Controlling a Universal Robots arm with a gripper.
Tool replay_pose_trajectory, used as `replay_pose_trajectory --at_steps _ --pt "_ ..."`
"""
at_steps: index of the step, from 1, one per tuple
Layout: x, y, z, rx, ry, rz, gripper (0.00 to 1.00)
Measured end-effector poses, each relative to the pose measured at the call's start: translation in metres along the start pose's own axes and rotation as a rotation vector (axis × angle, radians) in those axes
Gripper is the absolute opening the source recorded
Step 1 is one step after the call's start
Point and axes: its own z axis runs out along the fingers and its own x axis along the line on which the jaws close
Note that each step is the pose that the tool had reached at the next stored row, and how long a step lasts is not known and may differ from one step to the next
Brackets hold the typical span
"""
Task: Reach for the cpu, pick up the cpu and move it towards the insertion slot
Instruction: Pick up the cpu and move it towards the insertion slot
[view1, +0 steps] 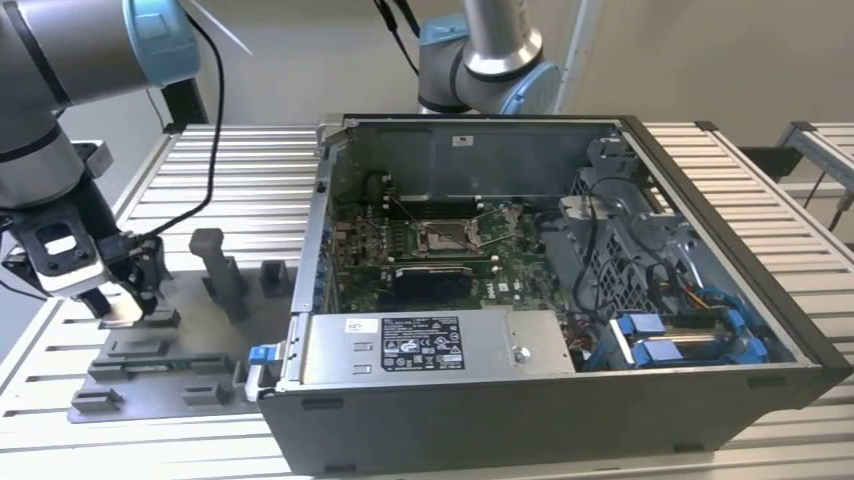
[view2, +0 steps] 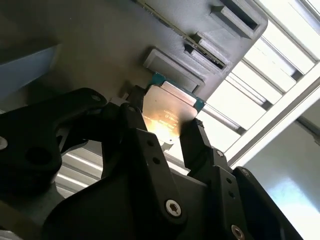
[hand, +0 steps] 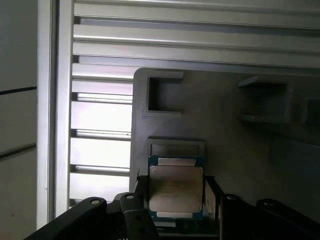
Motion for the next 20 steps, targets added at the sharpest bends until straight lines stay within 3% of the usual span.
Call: replay_pose_trajectory --at_steps 10,20 --pt "0.0000 -0.0001 -0.0123 0.0000 0.0000 0.000 0.00" --pt "0.0000 -0.0001 -0.0171 -0.0001 -0.0001 0.000 0.00"
